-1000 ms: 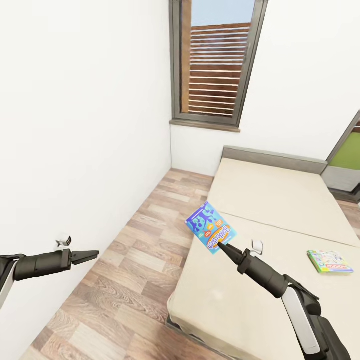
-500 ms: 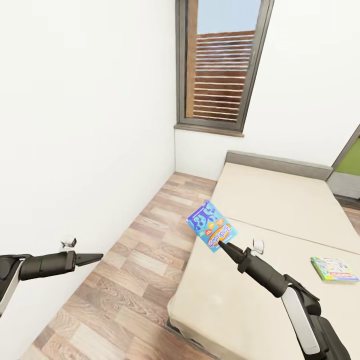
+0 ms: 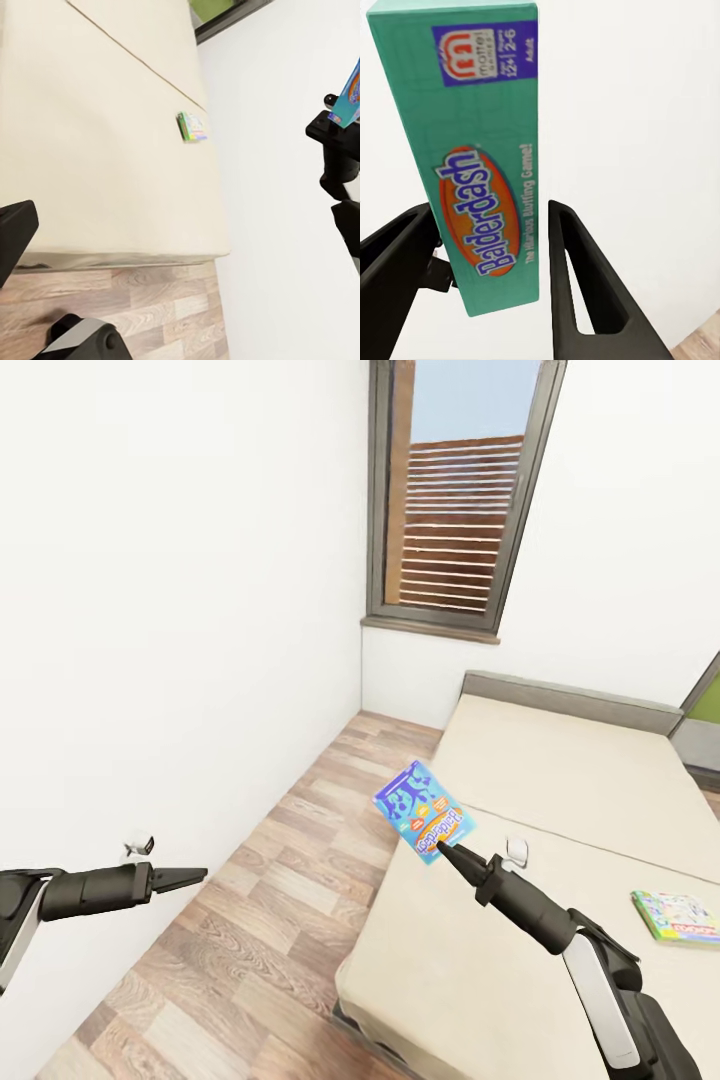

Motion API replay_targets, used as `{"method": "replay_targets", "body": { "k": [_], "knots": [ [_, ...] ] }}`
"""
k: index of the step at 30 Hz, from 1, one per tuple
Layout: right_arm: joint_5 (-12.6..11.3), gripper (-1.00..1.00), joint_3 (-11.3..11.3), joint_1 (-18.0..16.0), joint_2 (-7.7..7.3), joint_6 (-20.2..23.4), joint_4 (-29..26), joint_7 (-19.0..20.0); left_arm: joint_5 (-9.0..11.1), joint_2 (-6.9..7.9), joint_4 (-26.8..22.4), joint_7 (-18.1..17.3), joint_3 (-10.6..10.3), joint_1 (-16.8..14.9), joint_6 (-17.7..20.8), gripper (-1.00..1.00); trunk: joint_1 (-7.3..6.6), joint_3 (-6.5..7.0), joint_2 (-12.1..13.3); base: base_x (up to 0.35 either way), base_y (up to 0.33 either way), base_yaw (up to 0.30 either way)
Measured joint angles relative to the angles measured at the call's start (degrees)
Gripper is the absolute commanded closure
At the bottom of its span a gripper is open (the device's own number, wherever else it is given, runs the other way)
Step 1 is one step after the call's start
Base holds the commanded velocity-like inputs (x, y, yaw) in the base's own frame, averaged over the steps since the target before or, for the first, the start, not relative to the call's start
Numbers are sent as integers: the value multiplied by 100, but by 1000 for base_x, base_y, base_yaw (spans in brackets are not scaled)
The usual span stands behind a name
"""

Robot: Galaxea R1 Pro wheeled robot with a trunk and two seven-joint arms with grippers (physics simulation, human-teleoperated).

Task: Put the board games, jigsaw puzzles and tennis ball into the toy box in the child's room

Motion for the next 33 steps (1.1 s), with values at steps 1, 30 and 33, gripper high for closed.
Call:
{"method": "replay_targets", "body": {
  "k": [1,30,33],
  "knots": [
    [0,100,0,-2,4,1,-2,-2,-7,0,0,4,0,0,3,-100,0,10,0,0,-1,114],
    [53,100,6,1,8,-5,-4,-16,-249,-246,9,32,-291,-9,-23,-100,0,285,1,-108,0,115],
    [86,100,1,-2,2,-3,-11,-15,-250,-247,9,32,-291,-9,-25,-100,0,296,1,-10,0,42]
  ]
}}
